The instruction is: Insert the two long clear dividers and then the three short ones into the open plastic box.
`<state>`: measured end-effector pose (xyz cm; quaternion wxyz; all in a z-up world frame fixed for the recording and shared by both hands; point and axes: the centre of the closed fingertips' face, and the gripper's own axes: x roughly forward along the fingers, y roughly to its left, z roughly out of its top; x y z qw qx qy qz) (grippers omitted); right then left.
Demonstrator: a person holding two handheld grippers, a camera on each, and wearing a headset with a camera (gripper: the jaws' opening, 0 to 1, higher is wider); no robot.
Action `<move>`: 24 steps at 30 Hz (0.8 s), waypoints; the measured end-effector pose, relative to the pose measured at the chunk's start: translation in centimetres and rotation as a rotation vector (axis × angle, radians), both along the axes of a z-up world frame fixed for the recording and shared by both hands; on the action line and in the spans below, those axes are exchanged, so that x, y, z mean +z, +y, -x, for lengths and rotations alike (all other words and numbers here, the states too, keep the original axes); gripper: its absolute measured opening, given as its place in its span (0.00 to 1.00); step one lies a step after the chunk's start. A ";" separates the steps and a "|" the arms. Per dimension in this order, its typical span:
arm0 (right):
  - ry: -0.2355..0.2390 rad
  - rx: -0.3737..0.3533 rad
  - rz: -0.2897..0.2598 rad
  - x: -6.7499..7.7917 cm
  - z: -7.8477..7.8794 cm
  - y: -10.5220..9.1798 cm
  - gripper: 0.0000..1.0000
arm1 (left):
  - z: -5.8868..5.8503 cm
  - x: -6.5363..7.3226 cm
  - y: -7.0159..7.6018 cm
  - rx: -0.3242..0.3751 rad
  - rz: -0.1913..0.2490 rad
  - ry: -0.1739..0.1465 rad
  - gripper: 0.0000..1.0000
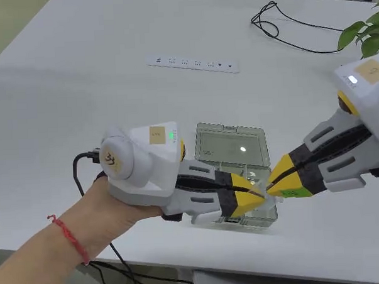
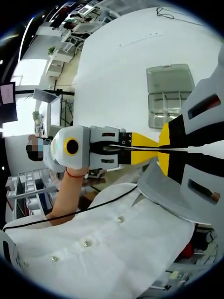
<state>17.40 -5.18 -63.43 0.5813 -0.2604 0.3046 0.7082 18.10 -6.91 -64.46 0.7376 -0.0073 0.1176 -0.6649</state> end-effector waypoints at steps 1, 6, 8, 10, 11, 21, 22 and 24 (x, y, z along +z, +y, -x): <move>-0.002 0.001 0.001 0.0 0.0 0.0 0.03 | 0.0 -0.1 0.0 0.000 -0.003 0.001 0.00; -0.006 -0.007 0.004 -0.1 -0.3 -0.3 0.03 | -0.1 -0.4 0.2 0.004 -0.021 0.000 0.00; -0.008 -0.012 0.005 -0.1 -0.4 -0.4 0.03 | -0.2 -0.5 0.2 0.009 -0.022 0.006 0.01; -0.011 -0.018 0.004 0.0 -0.5 -0.6 0.03 | -0.3 -0.5 0.4 0.018 -0.023 0.007 0.03; -0.013 -0.023 0.004 0.0 -0.7 -0.7 0.03 | -0.4 -0.6 0.5 0.025 -0.026 0.011 0.03; -0.051 -0.074 0.054 -1.0 -2.5 -2.2 0.03 | -1.5 -1.7 2.1 0.097 -0.047 0.030 0.17; -0.053 -0.077 0.056 -1.1 -2.6 -2.3 0.03 | -1.5 -1.9 2.2 0.103 -0.049 0.032 0.18; -0.063 -0.080 0.067 -1.3 -2.9 -2.5 0.03 | -1.8 -2.2 2.7 0.123 -0.061 0.029 0.22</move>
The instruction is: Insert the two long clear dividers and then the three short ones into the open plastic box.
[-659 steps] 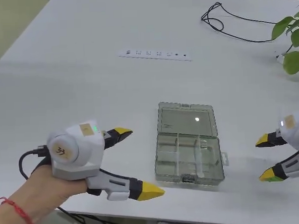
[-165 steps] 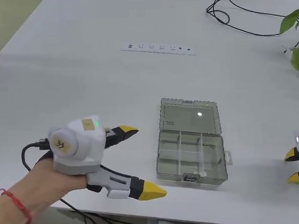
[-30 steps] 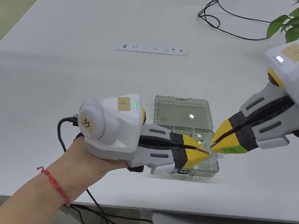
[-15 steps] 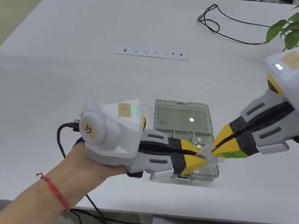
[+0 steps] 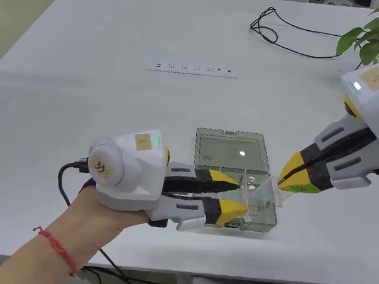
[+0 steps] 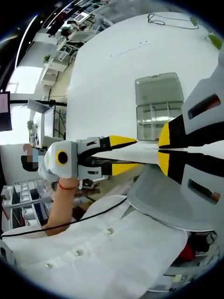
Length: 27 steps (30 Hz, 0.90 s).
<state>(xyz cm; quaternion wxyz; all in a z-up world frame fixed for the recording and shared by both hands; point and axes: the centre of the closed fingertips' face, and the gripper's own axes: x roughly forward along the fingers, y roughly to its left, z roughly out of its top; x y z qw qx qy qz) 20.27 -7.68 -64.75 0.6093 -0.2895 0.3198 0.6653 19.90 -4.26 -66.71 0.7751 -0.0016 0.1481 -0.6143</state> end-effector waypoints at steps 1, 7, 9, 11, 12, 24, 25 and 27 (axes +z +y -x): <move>-0.005 -0.002 0.010 -0.2 -0.2 -0.2 0.03 | -0.2 -0.3 0.3 0.011 -0.013 -0.002 0.23; -0.023 -0.007 0.043 -0.8 -0.9 -0.7 0.03 | -1.0 -1.1 1.5 0.053 -0.043 -0.014 0.38; -0.029 -0.011 0.052 -0.9 -1.3 -0.8 0.03 | -1.3 -1.3 1.8 0.066 -0.047 -0.009 0.43; -0.041 -0.016 0.067 -1.2 -1.8 -1.0 0.03 | -1.6 -1.6 2.3 0.088 -0.056 -0.011 0.49; -0.044 -0.018 0.072 -1.3 -1.9 -1.1 0.03 | -1.7 -1.8 2.4 0.095 -0.061 -0.011 0.52; -0.079 -0.022 0.139 -3.2 -3.7 -1.6 0.03 | -2.3 -4.1 4.0 0.148 -0.095 0.028 0.75; -0.078 -0.022 0.140 -3.3 -3.8 -1.5 0.03 | -2.4 -4.2 4.0 0.152 -0.095 0.030 0.77; -0.078 -0.023 0.150 -3.8 -4.0 -1.5 0.03 | -2.4 -4.6 4.2 0.160 -0.098 0.040 0.80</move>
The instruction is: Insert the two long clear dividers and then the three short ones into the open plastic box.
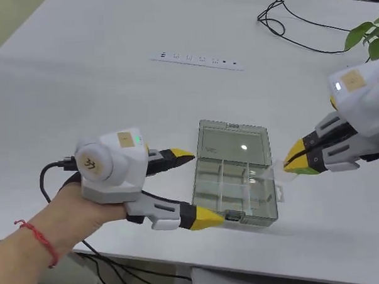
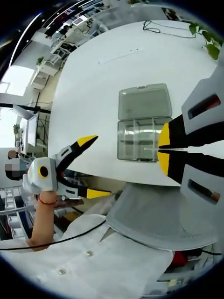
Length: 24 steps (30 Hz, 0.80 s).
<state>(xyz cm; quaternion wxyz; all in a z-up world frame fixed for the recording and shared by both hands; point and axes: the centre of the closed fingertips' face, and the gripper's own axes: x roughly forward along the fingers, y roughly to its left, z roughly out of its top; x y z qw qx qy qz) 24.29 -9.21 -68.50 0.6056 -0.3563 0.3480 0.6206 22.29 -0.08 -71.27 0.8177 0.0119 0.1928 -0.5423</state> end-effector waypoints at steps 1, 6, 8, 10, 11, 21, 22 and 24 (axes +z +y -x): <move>-0.005 0.002 0.008 -0.2 -0.1 0.0 0.03 | 0.0 -0.1 0.1 0.002 -0.002 0.004 0.81; -0.016 0.005 0.041 -1.7 -0.9 -0.1 0.03 | 0.0 -0.8 0.6 0.026 -0.004 0.019 0.88; -0.018 0.006 0.051 -2.4 -1.1 -0.1 0.03 | -0.1 -1.0 0.7 0.034 -0.004 0.022 0.92; -0.014 0.003 0.058 -3.0 -1.3 -0.1 0.03 | -0.1 -1.3 0.9 0.040 -0.007 0.031 0.94; -0.011 0.002 0.063 -3.5 -1.4 -0.1 0.03 | 0.0 -1.3 1.0 0.041 -0.006 0.031 0.95; 0.009 -0.016 0.085 -6.8 -2.8 -0.4 0.03 | 0.0 -1.8 1.2 0.053 -0.001 0.051 1.00; 0.012 -0.016 0.088 -7.1 -2.9 -0.4 0.03 | 0.1 -1.7 1.2 0.054 0.000 0.052 1.00; 0.015 -0.016 0.094 -7.5 -3.2 -0.4 0.03 | 0.1 -1.8 1.2 0.055 -0.001 0.057 1.00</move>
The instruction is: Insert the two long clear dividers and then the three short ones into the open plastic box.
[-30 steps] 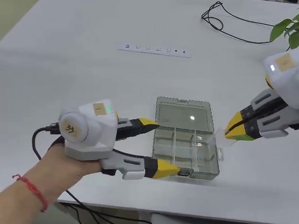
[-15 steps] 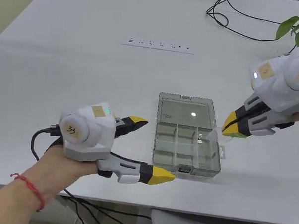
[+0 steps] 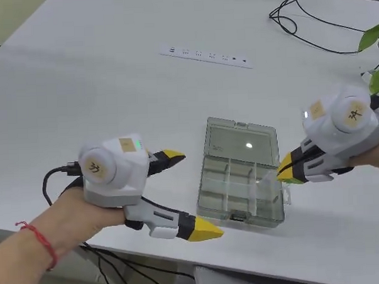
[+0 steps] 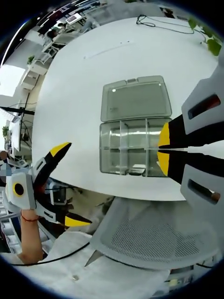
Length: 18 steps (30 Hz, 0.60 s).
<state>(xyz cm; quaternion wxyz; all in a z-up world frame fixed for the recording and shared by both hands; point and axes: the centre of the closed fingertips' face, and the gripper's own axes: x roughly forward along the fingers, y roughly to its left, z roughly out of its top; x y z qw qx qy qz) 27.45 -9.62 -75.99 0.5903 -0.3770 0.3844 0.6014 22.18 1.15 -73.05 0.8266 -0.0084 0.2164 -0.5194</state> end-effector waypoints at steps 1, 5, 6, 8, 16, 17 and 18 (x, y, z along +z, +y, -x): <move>0.001 0.000 0.003 0.0 0.1 0.1 0.03 | 0.0 0.0 0.0 0.000 -0.001 0.001 1.00; 0.009 0.000 0.014 -0.7 -0.1 -0.1 0.03 | 0.1 0.0 0.0 0.003 0.003 0.003 1.00; 0.009 -0.001 0.016 -0.8 -0.2 -0.2 0.03 | 0.1 0.0 0.0 0.002 0.004 0.001 1.00; 0.011 -0.001 0.020 -0.7 0.1 -0.1 0.03 | 0.1 0.0 0.0 0.003 0.006 0.002 1.00; 0.018 -0.004 0.023 -1.1 0.0 -0.1 0.03 | 0.0 0.0 -0.1 0.003 0.010 0.005 0.99; 0.019 -0.004 0.024 -1.1 0.0 -0.1 0.03 | 0.0 -0.1 -0.1 0.002 0.008 0.006 0.99; 0.019 -0.003 0.024 -1.3 -0.1 -0.2 0.03 | 0.0 -0.2 -0.1 0.000 0.007 0.008 0.99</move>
